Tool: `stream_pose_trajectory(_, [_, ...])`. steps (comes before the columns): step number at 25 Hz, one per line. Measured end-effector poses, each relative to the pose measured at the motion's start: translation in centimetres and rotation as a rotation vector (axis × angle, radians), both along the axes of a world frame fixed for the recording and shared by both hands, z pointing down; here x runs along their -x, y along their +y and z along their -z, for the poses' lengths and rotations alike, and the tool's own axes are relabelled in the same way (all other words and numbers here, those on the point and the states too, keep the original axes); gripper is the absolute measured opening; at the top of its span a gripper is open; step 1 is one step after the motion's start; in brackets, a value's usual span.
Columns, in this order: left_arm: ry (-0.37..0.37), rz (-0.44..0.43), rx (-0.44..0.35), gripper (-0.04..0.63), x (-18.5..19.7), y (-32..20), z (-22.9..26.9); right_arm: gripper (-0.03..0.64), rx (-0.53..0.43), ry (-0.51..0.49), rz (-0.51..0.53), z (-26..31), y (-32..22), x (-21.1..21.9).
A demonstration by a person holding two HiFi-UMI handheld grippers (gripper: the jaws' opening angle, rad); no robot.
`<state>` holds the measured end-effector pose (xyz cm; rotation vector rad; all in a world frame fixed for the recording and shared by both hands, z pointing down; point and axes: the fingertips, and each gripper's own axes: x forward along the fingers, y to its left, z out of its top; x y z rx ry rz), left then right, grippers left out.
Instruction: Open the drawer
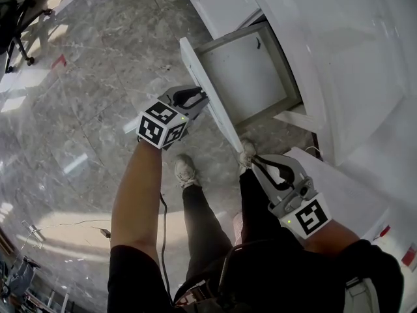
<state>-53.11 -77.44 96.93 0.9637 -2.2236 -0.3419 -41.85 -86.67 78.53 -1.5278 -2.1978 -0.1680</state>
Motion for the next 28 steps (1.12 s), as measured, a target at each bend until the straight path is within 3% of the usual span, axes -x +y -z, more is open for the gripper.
stream_pose_trajectory(9, [0.005, 0.033, -0.042, 0.112, -1.7, 1.3, 1.6, -0.003, -0.004, -0.034, -0.015, 2.6, 0.6, -0.6])
stream_pose_trajectory(10, [-0.001, 0.024, -0.039, 0.094, -2.1, 1.3, 1.9, -0.003, -0.006, -0.033, -0.016, 2.7, 0.5, -0.6])
stream_pose_trajectory(11, [-0.01, 0.013, -0.032, 0.02, -2.5, 1.4, 2.1, -0.003, -0.008, -0.03, -0.016, 2.7, 0.5, -0.6])
stream_pose_trajectory(12, [-0.016, 0.011, -0.026, -0.005, -2.8, 1.6, 2.2, -0.003, -0.008, -0.027, -0.018, 2.7, 0.5, -0.6])
stream_pose_trajectory(20, [-0.002, 0.079, -0.024, -0.003, -6.0, 4.6, 3.0, -0.003, -0.001, -0.037, -0.012, 3.3, 1.0, -0.6])
stream_pose_trajectory(28, [-0.011, 0.132, -0.066, -0.004, -10.5, 3.7, 9.1, -0.003, 0.019, -0.067, -0.022, 8.0, 0.2, 0.1])
